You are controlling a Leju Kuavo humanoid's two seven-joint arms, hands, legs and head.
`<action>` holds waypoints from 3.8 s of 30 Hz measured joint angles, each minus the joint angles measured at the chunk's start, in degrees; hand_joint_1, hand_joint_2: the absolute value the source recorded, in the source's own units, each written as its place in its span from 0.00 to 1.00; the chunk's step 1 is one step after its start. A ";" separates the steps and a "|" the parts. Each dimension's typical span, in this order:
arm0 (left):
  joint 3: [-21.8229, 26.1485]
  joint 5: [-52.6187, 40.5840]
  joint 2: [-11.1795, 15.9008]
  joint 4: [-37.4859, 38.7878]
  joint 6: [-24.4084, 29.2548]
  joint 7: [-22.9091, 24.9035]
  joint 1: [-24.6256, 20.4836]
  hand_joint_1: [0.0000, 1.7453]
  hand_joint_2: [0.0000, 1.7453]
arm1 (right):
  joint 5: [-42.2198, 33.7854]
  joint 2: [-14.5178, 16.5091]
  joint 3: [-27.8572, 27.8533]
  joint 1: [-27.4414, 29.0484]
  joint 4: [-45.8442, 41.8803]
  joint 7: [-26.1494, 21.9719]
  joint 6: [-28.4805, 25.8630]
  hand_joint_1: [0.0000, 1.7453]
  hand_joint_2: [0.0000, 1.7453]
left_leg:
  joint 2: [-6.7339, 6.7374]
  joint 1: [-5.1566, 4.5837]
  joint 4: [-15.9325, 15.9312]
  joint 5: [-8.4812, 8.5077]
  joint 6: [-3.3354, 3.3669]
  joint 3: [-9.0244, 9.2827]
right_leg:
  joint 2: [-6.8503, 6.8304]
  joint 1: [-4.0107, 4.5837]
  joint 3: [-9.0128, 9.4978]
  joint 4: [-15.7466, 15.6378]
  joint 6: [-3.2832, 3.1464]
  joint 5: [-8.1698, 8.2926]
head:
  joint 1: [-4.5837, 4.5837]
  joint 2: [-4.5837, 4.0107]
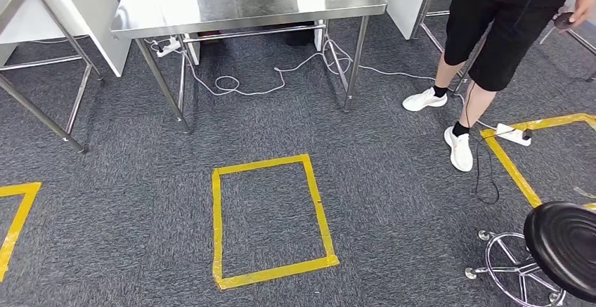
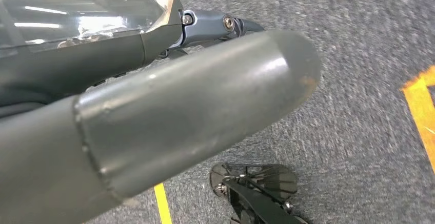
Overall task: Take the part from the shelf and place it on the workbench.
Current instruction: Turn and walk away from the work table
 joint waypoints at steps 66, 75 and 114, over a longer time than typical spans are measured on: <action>-0.37 0.23 -0.30 0.00 1.68 3.05 0.27 0.00 0.00 | 2.39 0.81 0.00 -0.46 0.13 2.78 0.41 0.00 0.00 | -3.87 1.61 -7.89 2.33 -1.04 3.17 | 2.57 -0.59 -1.92 2.47 2.07 -0.73 | -0.02 0.00; 0.02 1.00 -0.25 0.00 1.90 2.79 0.42 0.00 0.00 | 3.19 0.68 0.10 -0.53 0.16 3.06 0.57 0.00 0.00 | 3.26 0.91 -8.75 3.23 1.77 2.82 | -2.67 -0.80 -10.33 18.14 3.29 -7.23 | 0.39 0.00; 0.50 1.23 -0.61 -0.01 3.30 4.50 -0.07 0.00 0.00 | 5.00 0.29 1.01 -0.76 0.19 2.48 1.38 0.00 0.00 | 8.02 0.64 -8.33 1.85 -0.54 4.12 | -5.78 -0.07 -2.66 2.82 1.70 -1.05 | 0.35 0.00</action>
